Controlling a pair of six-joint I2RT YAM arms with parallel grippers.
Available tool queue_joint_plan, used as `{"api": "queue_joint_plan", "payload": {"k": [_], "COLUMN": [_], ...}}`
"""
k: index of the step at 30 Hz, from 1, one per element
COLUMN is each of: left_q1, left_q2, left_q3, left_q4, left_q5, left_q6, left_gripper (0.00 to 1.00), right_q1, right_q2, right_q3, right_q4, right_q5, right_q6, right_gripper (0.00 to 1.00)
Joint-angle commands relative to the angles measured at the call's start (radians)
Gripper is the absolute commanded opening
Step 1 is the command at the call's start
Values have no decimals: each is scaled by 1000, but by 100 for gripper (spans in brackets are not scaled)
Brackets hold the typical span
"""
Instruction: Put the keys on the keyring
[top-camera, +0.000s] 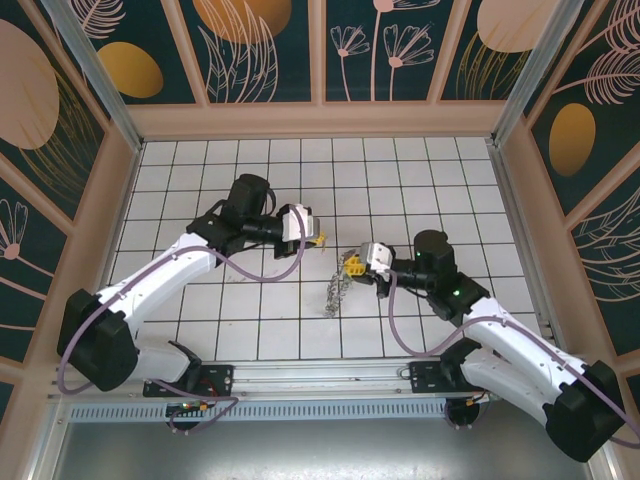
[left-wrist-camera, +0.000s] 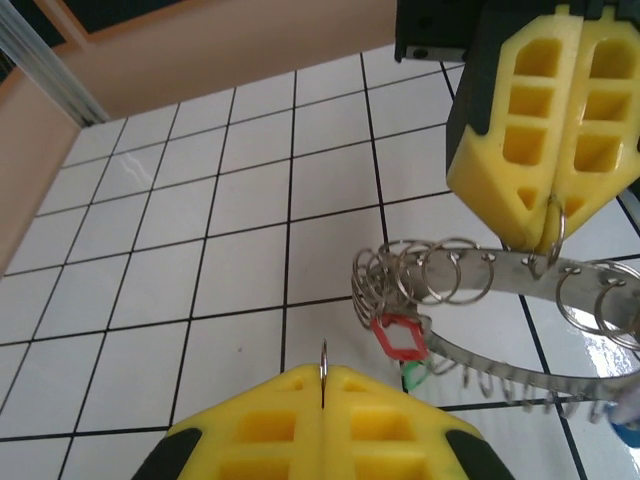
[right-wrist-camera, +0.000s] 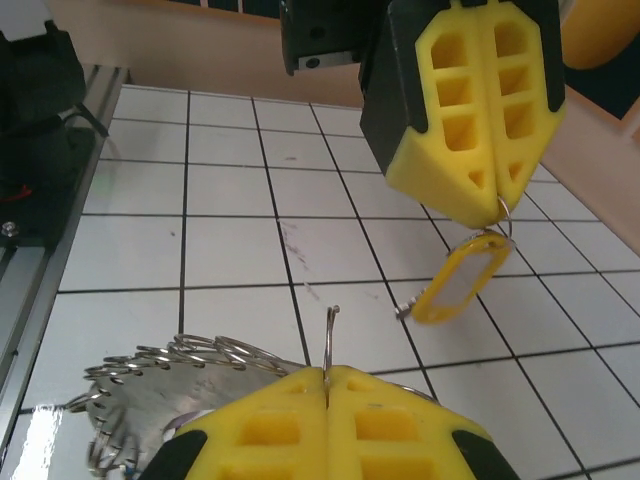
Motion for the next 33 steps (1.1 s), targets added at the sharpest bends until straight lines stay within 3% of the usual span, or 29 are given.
{"api": "queue_joint_plan", "payload": {"k": [1,15,33], "left_q1": [-11,-62,-89], "left_q2": [-27,-20,-8], "left_q3": [-8,-25,-11], "left_q4": [20,27,-31], "left_q5": [56,132,90], "left_q6": [34,83,147], "left_gripper": [0,0,0], "right_q1": [18,18,-73], "right_q2": [17,61,63], "right_q3": [63,79,35], "right_q4": [78,92,219], "right_q5": [-33,-54,-114], "right_q6": [39,60,214], "right_gripper": [0,0,0]}}
